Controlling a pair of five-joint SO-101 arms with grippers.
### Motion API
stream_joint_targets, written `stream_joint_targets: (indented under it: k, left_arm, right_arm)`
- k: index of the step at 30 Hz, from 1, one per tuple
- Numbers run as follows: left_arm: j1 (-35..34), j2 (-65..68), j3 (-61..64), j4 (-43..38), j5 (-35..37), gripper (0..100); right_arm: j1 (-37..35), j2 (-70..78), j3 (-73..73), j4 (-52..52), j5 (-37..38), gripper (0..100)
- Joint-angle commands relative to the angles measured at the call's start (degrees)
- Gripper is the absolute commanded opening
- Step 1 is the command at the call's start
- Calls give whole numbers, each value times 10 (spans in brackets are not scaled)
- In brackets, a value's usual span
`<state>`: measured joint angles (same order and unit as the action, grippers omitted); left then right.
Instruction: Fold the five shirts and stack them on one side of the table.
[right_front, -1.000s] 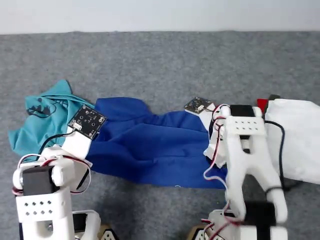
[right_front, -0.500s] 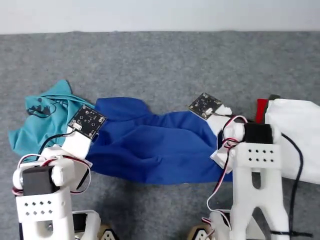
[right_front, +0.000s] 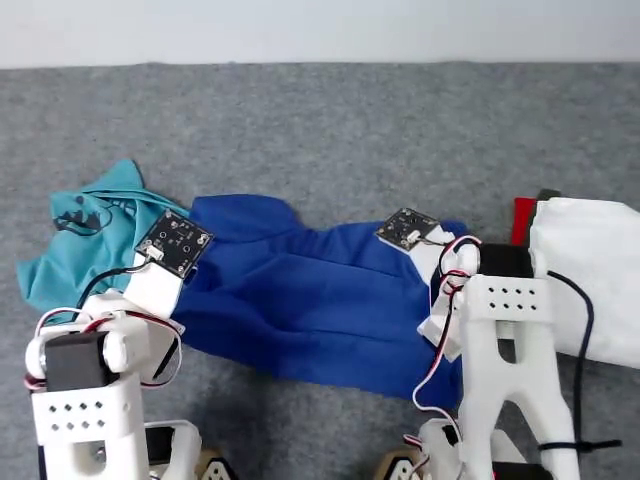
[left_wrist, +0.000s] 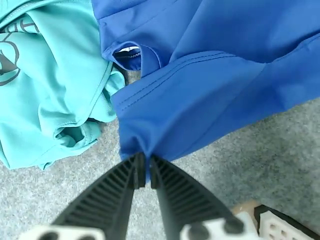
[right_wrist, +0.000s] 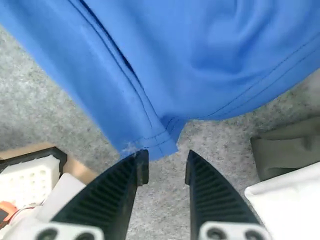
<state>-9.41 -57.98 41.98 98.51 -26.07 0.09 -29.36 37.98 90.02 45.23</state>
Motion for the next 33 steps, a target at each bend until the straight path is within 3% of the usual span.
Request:
stream_joint_targets:
  k: [1, 20, 33]
  left_arm:
    - [-4, -7, -5, -14, 5, 14]
    - [-4, -7, -3, -15, 5, 14]
    - [0, -6, -2, -18, 5, 14]
  right_arm:
    - [3, 2, -1, 0, -8, 132]
    - [-31, 209, -4, -44, -49, 134]
    - [36, 213, -76, -9, -14, 134]
